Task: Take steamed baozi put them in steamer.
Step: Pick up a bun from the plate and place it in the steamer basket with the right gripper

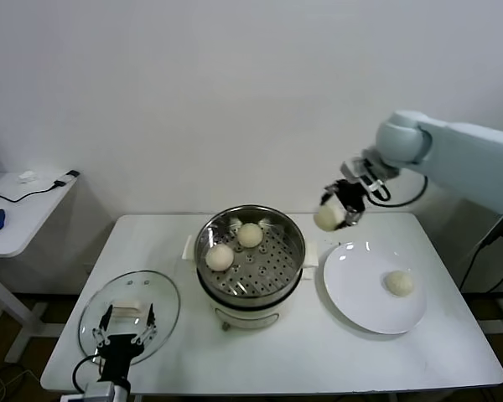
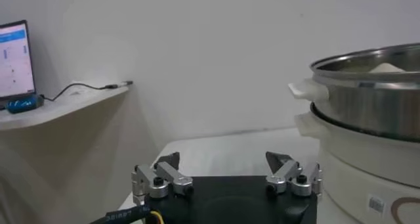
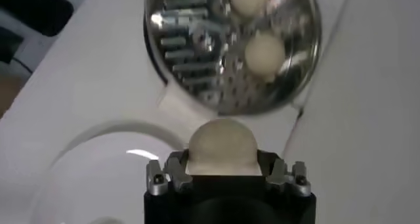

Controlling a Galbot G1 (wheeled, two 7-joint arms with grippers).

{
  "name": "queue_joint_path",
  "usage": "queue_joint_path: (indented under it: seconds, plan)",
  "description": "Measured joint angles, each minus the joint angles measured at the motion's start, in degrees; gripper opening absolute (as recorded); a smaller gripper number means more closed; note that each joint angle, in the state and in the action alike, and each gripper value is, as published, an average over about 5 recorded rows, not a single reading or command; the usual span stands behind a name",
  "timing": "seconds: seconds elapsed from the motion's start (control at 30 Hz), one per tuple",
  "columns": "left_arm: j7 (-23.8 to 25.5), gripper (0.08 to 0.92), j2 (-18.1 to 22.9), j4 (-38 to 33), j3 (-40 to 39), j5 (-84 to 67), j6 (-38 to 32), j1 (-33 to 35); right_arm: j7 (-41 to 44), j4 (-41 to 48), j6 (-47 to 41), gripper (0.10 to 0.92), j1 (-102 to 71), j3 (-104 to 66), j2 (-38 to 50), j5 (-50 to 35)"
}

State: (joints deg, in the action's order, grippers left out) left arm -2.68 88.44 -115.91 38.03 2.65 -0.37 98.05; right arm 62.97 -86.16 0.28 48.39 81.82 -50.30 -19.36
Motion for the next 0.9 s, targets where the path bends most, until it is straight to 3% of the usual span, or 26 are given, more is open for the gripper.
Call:
queue_joint_path:
  seconds: [0.37, 0.9]
  plan:
    - [-0.2, 0.823, 0.8, -0.7, 0.1, 0.4, -0.5, 0.9, -2.5, -6.7, 9.7, 0.696, -0.7, 2.2, -10.8, 9.5]
    - [-0.3, 0.823, 1.0, -0.1, 0.7, 0.4, -0.7, 0.4, -6.3, -4.1, 15.2, 0.699, -8.8, 4.6, -20.2, 20.2]
